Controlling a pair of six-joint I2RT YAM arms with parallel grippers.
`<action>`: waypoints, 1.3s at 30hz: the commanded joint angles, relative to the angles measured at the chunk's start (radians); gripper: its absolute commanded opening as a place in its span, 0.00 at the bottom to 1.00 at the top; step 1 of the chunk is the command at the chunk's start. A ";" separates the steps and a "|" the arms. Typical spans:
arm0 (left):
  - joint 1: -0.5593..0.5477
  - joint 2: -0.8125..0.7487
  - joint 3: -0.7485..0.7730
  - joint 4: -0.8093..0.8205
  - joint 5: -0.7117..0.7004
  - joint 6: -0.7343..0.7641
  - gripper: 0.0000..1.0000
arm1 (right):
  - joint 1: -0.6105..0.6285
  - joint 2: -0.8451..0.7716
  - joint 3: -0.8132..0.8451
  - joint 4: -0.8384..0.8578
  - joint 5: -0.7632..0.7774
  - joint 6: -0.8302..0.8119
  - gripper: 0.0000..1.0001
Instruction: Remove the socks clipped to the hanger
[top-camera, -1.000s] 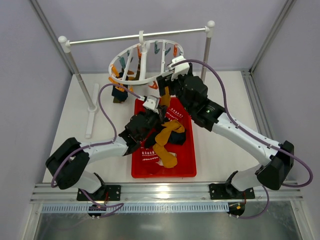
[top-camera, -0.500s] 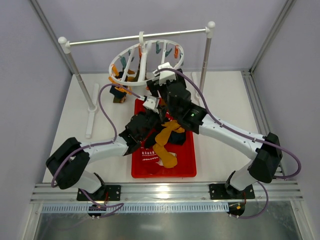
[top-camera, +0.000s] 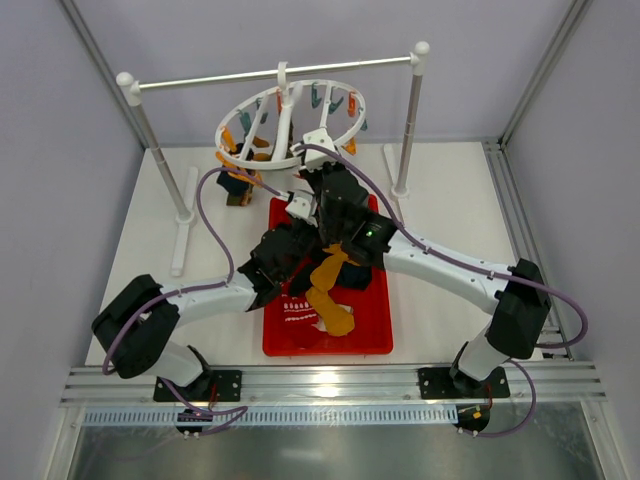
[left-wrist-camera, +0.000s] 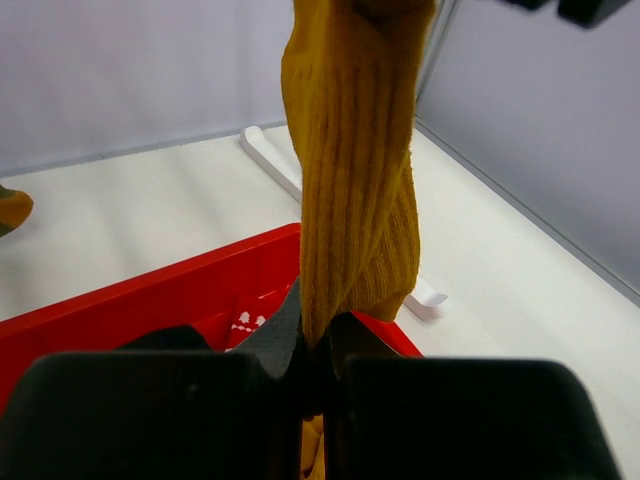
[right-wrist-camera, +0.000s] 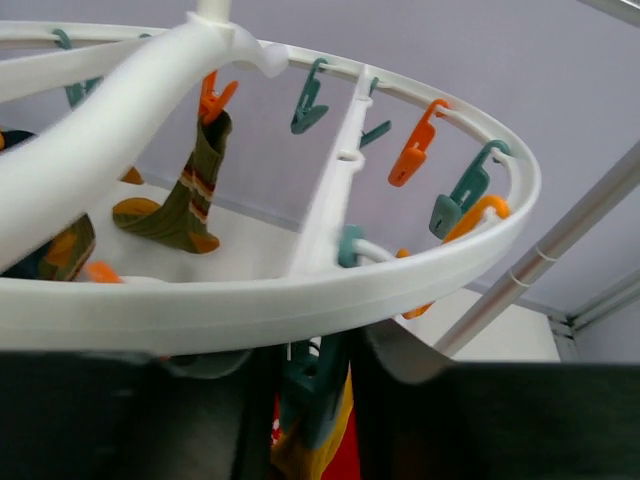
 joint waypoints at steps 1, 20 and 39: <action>0.000 -0.011 0.026 0.019 0.008 -0.004 0.00 | 0.006 0.000 0.045 0.075 0.050 -0.029 0.21; 0.002 -0.065 0.069 -0.250 0.131 -0.007 0.00 | 0.006 -0.081 -0.062 0.176 0.010 -0.035 0.07; -0.023 -0.281 -0.156 -0.338 0.179 -0.064 0.00 | 0.004 -0.267 -0.322 0.245 0.050 0.031 1.00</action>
